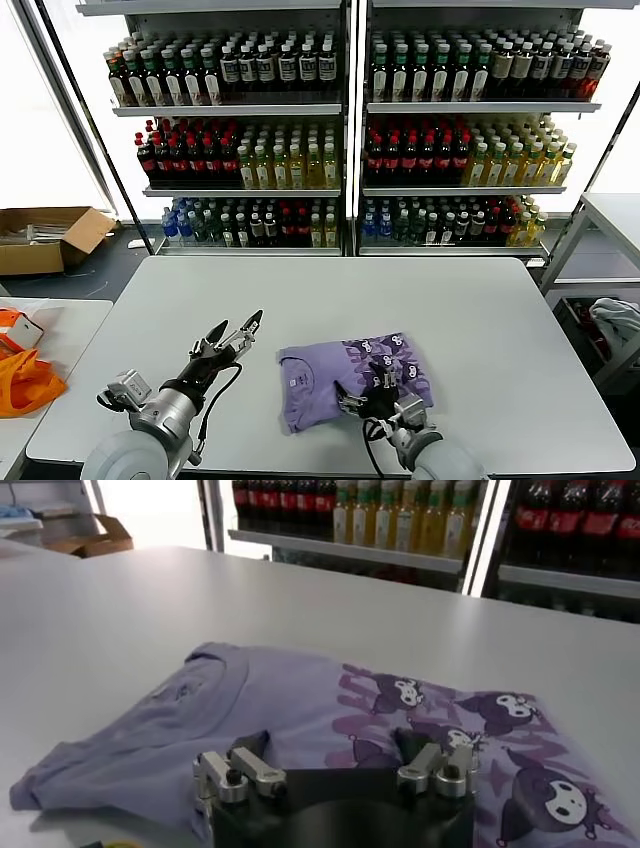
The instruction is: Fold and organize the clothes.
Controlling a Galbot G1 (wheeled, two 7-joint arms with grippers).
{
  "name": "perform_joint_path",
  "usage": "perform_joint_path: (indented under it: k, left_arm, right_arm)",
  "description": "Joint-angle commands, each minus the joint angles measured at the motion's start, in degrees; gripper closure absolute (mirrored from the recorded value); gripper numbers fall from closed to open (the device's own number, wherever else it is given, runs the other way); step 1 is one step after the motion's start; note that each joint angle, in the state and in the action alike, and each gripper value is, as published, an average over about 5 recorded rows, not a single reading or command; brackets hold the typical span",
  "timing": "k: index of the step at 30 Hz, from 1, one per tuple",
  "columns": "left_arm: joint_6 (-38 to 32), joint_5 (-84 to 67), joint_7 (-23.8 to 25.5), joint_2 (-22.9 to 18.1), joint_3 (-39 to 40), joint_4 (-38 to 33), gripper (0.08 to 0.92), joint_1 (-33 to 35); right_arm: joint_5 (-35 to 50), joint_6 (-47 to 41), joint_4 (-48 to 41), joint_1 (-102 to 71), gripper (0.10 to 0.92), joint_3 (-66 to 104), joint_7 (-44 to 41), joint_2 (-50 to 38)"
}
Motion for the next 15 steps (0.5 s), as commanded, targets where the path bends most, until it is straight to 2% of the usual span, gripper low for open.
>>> perform_joint_path:
  k: [1, 8, 15]
  left_arm:
    - [-0.07, 0.66, 0.21, 0.01, -0.85, -1.12, 0.177, 1.06]
    - [-0.5, 2.23, 1.36, 0.69, -3.09, -1.57, 0.177, 1.64]
    - [-1.03, 3.71, 2.89, 1.39, -4.52, -0.95, 0.177, 0.97]
  right_arm:
    - [0.15, 1.09, 1.08, 2.53, 0.203, -0.56, -0.01, 4.98]
    - [0.72, 9.92, 9.73, -1.11, 0.203, 10.06, -7.44, -0.73]
    - [5.85, 16.19, 11.24, -4.7, 0.203, 26.88, -10.01, -3.2]
